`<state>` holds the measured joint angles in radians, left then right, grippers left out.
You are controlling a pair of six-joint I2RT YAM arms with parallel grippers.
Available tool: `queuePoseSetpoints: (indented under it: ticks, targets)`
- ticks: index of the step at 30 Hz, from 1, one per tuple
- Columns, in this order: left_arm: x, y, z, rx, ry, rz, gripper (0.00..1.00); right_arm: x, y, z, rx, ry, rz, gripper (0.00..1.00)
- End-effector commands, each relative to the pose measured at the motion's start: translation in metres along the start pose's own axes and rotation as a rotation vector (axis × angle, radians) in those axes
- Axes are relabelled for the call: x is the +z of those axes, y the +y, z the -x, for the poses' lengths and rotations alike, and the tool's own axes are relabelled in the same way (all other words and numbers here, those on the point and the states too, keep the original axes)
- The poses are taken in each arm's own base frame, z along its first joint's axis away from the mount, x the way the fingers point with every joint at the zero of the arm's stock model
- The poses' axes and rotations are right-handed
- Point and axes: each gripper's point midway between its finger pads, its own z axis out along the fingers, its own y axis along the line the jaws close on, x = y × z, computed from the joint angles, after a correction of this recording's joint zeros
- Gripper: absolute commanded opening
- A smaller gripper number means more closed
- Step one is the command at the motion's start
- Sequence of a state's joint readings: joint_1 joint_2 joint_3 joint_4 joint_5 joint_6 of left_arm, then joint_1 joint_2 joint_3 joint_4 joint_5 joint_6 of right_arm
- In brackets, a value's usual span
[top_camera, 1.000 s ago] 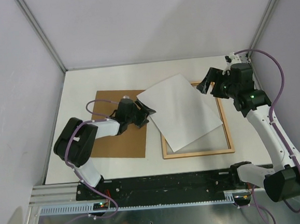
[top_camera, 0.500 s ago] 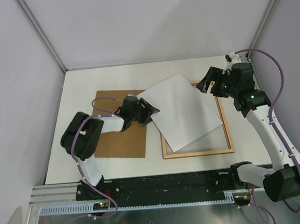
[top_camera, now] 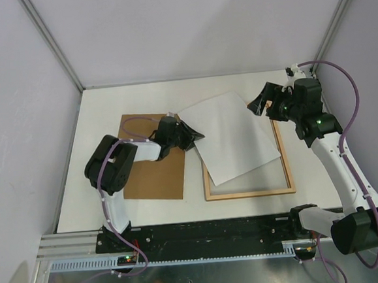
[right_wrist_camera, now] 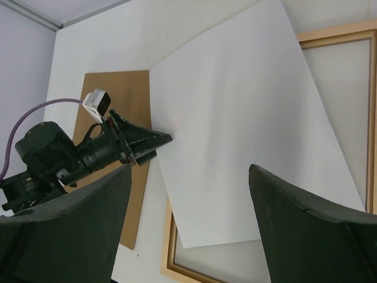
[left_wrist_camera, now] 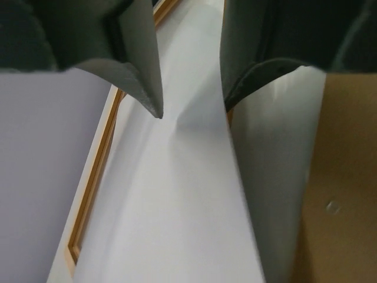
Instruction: Put the photo into the frame
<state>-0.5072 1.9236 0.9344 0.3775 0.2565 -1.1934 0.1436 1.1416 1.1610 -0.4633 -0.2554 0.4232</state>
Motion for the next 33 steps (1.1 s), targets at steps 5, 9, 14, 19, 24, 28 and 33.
queuePoseSetpoints:
  ticks: [5,9,14,19,24,28,33]
  targets:
    - [-0.006,-0.053,0.03,0.135,0.035,-0.179,0.24,-0.005,0.001,0.017,-0.027,-0.055,0.029,0.85]
    - [-0.012,-0.057,0.032,0.181,0.105,-0.19,0.1,-0.007,-0.001,0.019,-0.027,-0.063,0.029,0.85]
    - [-0.018,-0.049,0.031,0.249,0.177,-0.137,0.01,-0.006,-0.002,0.021,-0.025,-0.067,0.031,0.85]
    - [-0.021,-0.038,0.02,0.285,0.263,-0.119,0.0,-0.004,-0.004,0.019,-0.023,-0.058,0.026,0.84]
    - [-0.023,-0.025,0.01,0.318,0.329,-0.097,0.0,-0.005,-0.005,0.019,-0.033,-0.06,0.019,0.84]
    - [-0.025,-0.025,0.009,0.35,0.346,-0.086,0.0,-0.006,-0.004,0.02,-0.035,-0.061,0.022,0.84]
    - [-0.022,-0.025,0.008,0.357,0.342,-0.07,0.0,-0.004,-0.003,0.019,-0.034,-0.058,0.03,0.84]
